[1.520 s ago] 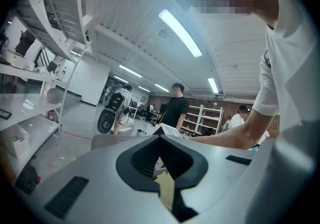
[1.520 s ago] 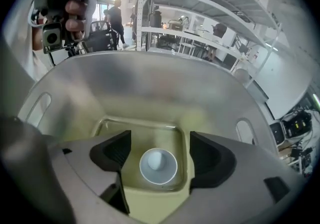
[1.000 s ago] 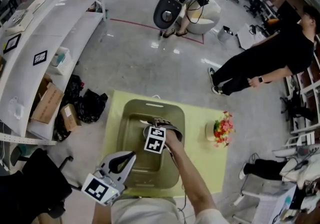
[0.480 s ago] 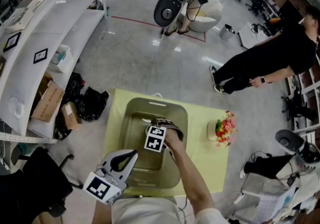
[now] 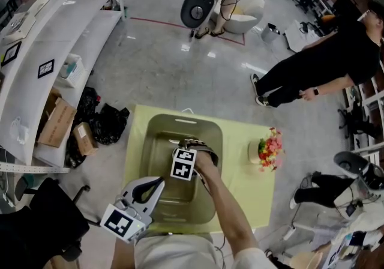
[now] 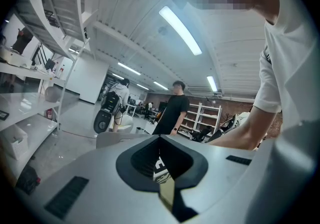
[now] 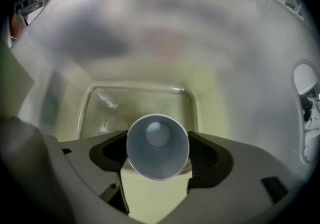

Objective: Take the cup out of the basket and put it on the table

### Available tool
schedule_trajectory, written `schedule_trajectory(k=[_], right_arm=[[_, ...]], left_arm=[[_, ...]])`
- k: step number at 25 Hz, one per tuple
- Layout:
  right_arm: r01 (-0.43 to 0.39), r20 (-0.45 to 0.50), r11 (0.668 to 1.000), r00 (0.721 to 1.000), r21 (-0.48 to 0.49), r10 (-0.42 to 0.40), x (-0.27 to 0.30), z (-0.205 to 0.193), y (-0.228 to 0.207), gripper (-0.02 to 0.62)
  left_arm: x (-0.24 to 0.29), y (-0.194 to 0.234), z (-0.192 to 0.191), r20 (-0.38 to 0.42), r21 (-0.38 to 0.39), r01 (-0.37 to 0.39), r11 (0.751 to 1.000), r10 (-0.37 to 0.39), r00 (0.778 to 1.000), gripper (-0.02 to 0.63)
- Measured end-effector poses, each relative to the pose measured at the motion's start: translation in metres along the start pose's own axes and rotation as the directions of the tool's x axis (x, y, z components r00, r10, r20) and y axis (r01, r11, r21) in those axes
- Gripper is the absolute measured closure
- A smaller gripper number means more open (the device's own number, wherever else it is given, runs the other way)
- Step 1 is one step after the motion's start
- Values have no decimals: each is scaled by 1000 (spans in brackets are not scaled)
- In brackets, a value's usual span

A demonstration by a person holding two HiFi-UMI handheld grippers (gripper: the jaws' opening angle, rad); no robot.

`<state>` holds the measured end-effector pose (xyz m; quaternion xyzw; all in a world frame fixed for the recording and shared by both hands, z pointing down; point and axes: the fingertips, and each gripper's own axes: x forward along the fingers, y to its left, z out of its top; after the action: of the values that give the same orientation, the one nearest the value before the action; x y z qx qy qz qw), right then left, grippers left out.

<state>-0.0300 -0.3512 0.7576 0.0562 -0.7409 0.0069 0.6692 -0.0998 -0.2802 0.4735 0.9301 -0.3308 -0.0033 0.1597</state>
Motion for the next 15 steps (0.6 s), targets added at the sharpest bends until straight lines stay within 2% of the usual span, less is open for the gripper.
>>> schedule_trajectory(k=[15], right_arm=[[50, 73, 999, 996, 2, -50, -41, 18, -1, 239]], left_arm=[[6, 1, -10, -26, 10, -2, 1000, 3, 1000, 597]])
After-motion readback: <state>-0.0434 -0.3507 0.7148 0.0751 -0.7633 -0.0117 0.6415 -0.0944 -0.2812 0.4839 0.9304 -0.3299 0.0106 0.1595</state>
